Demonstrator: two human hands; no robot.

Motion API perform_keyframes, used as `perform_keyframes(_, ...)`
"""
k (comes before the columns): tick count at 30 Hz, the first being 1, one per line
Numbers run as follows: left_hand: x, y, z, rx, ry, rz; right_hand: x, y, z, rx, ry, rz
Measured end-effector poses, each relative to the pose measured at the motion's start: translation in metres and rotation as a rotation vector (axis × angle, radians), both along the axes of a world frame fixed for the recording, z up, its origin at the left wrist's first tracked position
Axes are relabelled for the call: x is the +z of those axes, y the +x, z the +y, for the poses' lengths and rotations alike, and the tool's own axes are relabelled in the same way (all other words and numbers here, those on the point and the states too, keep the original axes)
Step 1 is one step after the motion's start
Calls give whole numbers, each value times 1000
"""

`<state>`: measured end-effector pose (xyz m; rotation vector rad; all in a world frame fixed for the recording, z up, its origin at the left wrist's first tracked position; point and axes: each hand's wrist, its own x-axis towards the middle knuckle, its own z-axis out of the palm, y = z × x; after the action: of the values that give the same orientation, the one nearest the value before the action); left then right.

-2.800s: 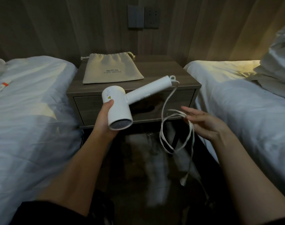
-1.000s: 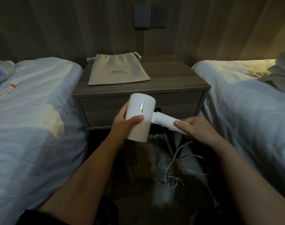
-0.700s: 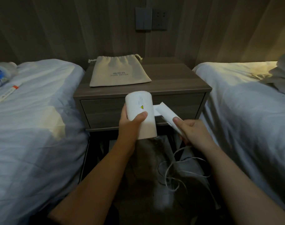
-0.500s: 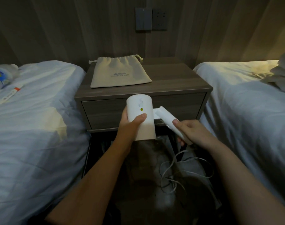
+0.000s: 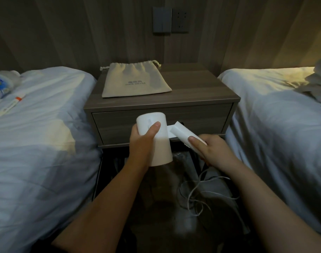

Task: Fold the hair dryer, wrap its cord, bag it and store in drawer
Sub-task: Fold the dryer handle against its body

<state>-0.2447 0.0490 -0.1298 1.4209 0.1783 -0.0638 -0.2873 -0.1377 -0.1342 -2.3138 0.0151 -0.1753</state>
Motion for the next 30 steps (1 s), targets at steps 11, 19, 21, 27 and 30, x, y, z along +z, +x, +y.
perform_keyframes(11,-7,-10,-12,93,-213,207,-18,-4,42,-153,228,-15)
perform_keyframes(19,-9,9,2,-236,204,-6,6,0,-8,-179,-146,-67)
perform_keyframes(21,-12,12,9,-342,744,-360,15,-4,-19,-146,-398,-68)
perform_keyframes(27,-29,0,3,-781,1184,-582,18,-7,-31,1,-623,43)
perform_keyframes(30,-31,-2,1,-839,1212,-526,18,-7,-28,60,-549,63)
